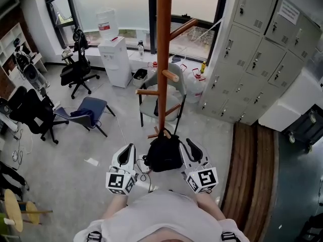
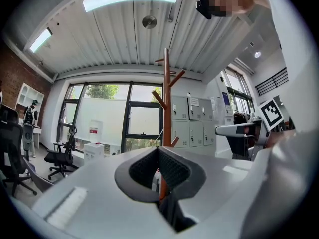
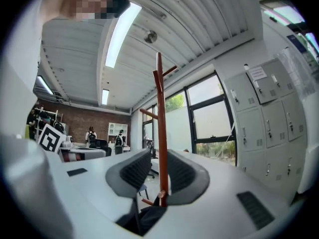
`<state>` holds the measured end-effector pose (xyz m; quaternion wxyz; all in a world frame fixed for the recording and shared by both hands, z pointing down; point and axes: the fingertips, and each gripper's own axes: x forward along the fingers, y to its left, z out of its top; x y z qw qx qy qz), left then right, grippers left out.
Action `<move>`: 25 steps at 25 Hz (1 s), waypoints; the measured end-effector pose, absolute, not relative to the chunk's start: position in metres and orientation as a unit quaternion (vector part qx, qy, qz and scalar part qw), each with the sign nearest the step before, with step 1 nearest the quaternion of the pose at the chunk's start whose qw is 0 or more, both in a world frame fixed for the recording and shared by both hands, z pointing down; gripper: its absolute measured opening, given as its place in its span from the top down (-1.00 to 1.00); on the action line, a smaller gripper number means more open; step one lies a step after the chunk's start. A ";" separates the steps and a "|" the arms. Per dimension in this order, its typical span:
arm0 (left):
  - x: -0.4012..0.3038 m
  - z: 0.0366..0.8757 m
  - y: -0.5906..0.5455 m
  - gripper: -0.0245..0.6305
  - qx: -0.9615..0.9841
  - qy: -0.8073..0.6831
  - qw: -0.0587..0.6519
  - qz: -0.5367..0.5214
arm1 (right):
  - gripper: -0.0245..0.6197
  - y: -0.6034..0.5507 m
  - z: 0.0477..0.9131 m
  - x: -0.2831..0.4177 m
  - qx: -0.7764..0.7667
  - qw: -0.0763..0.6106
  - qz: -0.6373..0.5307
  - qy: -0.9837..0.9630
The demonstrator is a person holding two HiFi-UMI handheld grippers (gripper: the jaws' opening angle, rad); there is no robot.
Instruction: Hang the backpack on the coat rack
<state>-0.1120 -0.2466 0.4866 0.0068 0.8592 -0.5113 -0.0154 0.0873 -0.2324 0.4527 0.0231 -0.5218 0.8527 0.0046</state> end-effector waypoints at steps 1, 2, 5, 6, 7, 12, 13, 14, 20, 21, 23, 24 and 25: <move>-0.111 0.487 -0.246 0.89 0.860 -0.510 0.009 -0.017 | 0.65 -0.231 0.452 0.091 -0.527 0.026 0.009 0.849; -0.110 0.487 -0.246 0.89 0.860 -0.510 0.011 -0.018 | 0.73 -0.230 0.454 0.094 -0.530 0.025 0.006 0.848; -0.108 0.489 -0.246 0.89 0.860 -0.509 0.022 -0.024 | 0.89 -0.231 0.466 0.102 -0.531 0.024 -0.021 0.847; -0.108 0.490 -0.246 0.89 0.860 -0.509 0.025 -0.025 | 0.90 -0.231 0.470 0.105 -0.534 0.023 -0.028 0.844; -0.107 0.491 -0.247 0.89 0.860 -0.509 0.026 -0.024 | 0.90 -0.231 0.472 0.109 -0.539 0.022 -0.033 0.841; -0.100 0.495 -0.248 0.89 0.859 -0.510 0.028 -0.023 | 0.90 -0.232 0.482 0.124 -0.552 0.022 -0.045 0.832; -0.099 0.495 -0.248 0.89 0.859 -0.510 0.029 -0.024 | 0.90 -0.231 0.483 0.125 -0.550 0.023 -0.047 0.833; -0.099 0.495 -0.248 0.89 0.860 -0.509 0.031 -0.024 | 0.90 -0.231 0.483 0.125 -0.548 0.025 -0.050 0.835; -0.095 0.497 -0.248 0.89 0.860 -0.509 0.033 -0.023 | 0.90 -0.235 0.486 0.133 -0.548 0.037 -0.065 0.833; -0.094 0.497 -0.248 0.89 0.860 -0.509 0.033 -0.023 | 0.90 -0.235 0.487 0.134 -0.548 0.036 -0.066 0.833; -0.094 0.497 -0.249 0.89 0.859 -0.510 0.033 -0.023 | 0.90 -0.236 0.489 0.135 -0.549 0.033 -0.066 0.832; -0.093 0.497 -0.249 0.89 0.859 -0.510 0.034 -0.023 | 0.90 -0.236 0.490 0.135 -0.550 0.031 -0.066 0.832; -0.093 0.497 -0.249 0.89 0.859 -0.511 0.034 -0.022 | 0.90 -0.236 0.490 0.135 -0.550 0.031 -0.066 0.832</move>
